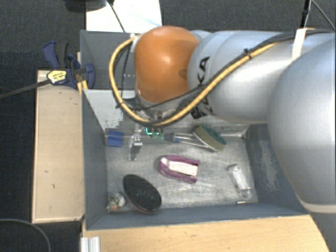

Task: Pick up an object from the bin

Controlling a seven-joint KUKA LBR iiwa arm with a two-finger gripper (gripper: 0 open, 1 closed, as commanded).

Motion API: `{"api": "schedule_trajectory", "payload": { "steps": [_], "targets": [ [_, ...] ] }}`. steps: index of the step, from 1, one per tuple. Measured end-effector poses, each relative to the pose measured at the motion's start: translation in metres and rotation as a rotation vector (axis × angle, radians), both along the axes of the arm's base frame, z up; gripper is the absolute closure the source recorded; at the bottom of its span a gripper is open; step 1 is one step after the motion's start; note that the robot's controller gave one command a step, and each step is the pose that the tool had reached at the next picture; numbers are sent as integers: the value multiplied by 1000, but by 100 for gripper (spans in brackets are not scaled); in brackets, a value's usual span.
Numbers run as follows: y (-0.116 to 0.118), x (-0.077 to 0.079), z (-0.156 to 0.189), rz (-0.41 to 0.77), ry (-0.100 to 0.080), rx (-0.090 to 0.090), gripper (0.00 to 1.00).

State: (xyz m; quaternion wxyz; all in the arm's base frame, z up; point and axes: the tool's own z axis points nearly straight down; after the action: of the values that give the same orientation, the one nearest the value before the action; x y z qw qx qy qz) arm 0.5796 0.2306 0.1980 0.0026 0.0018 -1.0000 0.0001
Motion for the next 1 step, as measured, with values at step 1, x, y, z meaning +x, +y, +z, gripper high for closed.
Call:
{"api": "schedule_trajectory", "payload": {
  "steps": [1],
  "targets": [
    [-57, -15, -130, 101, -4, 0, 0]
  ]
}}
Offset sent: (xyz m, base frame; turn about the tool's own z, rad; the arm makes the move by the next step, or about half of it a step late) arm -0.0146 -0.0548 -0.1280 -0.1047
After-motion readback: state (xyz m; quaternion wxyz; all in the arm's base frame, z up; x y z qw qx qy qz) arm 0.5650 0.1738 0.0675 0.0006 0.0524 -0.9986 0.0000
